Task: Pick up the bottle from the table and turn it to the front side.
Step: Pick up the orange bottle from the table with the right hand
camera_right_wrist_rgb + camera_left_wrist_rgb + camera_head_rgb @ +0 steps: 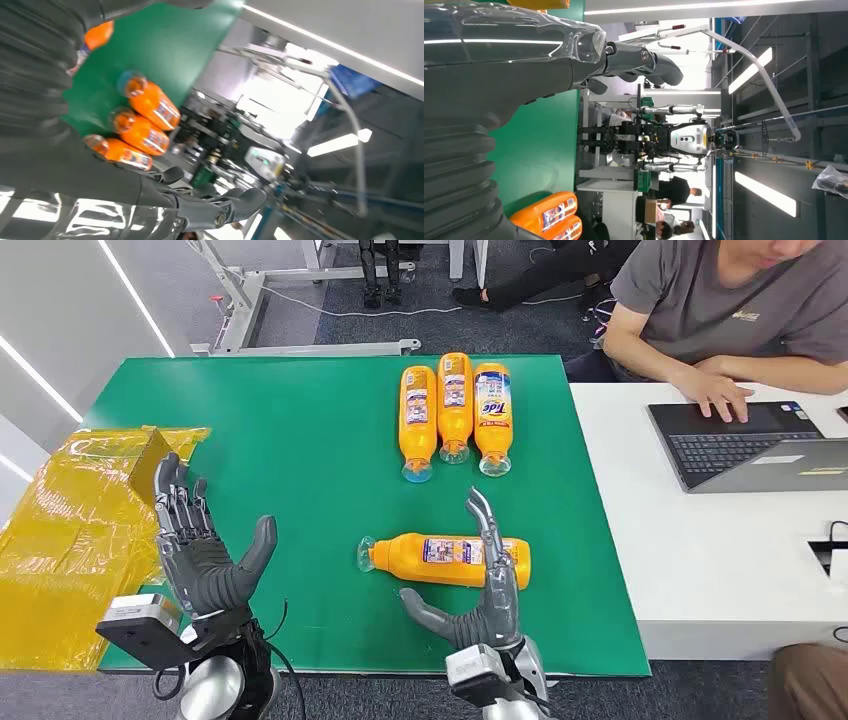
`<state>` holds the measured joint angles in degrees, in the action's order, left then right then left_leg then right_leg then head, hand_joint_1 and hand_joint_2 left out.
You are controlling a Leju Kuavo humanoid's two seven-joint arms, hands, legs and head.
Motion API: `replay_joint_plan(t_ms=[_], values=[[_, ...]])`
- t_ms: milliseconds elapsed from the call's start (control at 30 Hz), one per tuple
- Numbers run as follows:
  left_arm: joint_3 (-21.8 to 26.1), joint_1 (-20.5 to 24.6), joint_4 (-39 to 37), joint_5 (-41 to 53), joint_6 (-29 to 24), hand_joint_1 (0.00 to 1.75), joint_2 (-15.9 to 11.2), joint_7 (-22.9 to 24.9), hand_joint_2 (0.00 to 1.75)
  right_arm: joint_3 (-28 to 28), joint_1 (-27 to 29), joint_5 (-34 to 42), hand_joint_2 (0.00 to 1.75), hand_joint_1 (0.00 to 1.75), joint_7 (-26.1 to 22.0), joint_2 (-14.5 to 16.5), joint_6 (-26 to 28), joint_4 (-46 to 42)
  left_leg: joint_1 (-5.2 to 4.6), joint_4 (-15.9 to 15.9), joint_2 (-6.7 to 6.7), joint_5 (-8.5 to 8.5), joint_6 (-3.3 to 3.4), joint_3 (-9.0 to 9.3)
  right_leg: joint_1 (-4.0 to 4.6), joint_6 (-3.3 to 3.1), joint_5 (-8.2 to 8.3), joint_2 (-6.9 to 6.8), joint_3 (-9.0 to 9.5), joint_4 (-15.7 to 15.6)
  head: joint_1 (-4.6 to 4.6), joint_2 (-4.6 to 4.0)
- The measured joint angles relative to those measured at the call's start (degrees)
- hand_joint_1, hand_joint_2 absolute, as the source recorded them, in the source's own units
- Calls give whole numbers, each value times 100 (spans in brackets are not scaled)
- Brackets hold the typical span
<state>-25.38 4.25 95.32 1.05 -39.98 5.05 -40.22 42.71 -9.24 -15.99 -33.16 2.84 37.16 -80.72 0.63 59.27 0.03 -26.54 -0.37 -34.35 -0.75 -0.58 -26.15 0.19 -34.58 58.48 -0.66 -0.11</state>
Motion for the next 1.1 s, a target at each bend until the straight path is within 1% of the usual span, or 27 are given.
replay_joint_plan(t_ms=[100, 167, 233, 333, 433, 533, 600, 700, 767, 900, 1100], values=[[-1, -2, 0, -2, 0, 0, -1, 0, 175, -3, -72, -127, 175, 0, 244, -90, -148, 32, 0, 0, -1, 0, 0, -1, 0, 0, 1, -1, 0, 0, 1, 0], [-2, -2, 0, -12, 0, 0, -2, 0, 175, -6, -188, -257, 175, 0, 520, -203, -434, 63, -1, 1, 0, 0, 0, 0, 0, 1, 2, 0, 1, 0, 1, 0], [-5, -2, 0, -25, 1, 0, -3, 0, 175, -7, -343, -376, 175, 0, 851, -345, -903, 104, -1, 2, 1, 0, 0, 0, 0, 2, 3, 1, 1, -1, 1, 0], [-7, -2, 1, -31, 2, 0, -5, 0, 175, -5, -609, -568, 175, 0, 1285, -599, -1764, 231, -2, 4, -1, 0, 1, -1, 0, 3, 4, -1, 1, -1, 1, 0], [-7, -6, 16, -20, 2, 0, -6, 0, 175, -3, -890, -869, 175, 0, 1581, -878, -2458, 395, -2, 6, -2, 0, 1, -2, 0, 4, 4, -3, 2, -1, 1, 0], [-7, -3, 44, -28, 5, 0, -6, 0, 175, 1, -1165, -1134, 175, 0, 1815, -1146, -2995, 553, -2, 9, -2, 0, 1, -2, 0, 4, 5, -2, 2, -1, 1, 0], [-7, 7, 49, -54, 33, 0, -5, 0, 175, 12, -1350, -1190, 175, 0, 1913, -1298, -3374, 661, -2, 10, -1, 0, 1, -2, -1, 3, 6, -2, 2, -1, 0, 0], [-7, 84, 48, -104, 150, 0, 4, 0, 175, 67, -1803, -1201, 175, 0, 1978, -1514, -4258, 936, -1, 11, -1, 2, 4, -2, -1, 2, 9, -1, 1, 0, -1, 0], [-7, 154, 44, -120, 211, 0, 29, 0, 175, 115, -2159, -1179, 175, 0, 1940, -1625, -4721, 1188, -1, 12, -1, 5, 6, -2, -1, 4, 12, -1, 2, 0, 1, 0], [-17, 237, 35, -133, 264, 0, 95, 0, 175, 287, -2750, -1208, 175, 0, 1852, -1760, -5168, 1646, -1, 14, 2, 6, 7, 0, -1, 3, 15, 2, 2, 1, -1, 0], [-40, 256, 35, -129, 314, 0, 146, 0, 175, 627, -3263, -1302, 175, 0, 1771, -1875, -5565, 2100, -1, 14, 0, 5, 7, -2, -1, 4, 14, 1, 1, 1, -1, 0]])
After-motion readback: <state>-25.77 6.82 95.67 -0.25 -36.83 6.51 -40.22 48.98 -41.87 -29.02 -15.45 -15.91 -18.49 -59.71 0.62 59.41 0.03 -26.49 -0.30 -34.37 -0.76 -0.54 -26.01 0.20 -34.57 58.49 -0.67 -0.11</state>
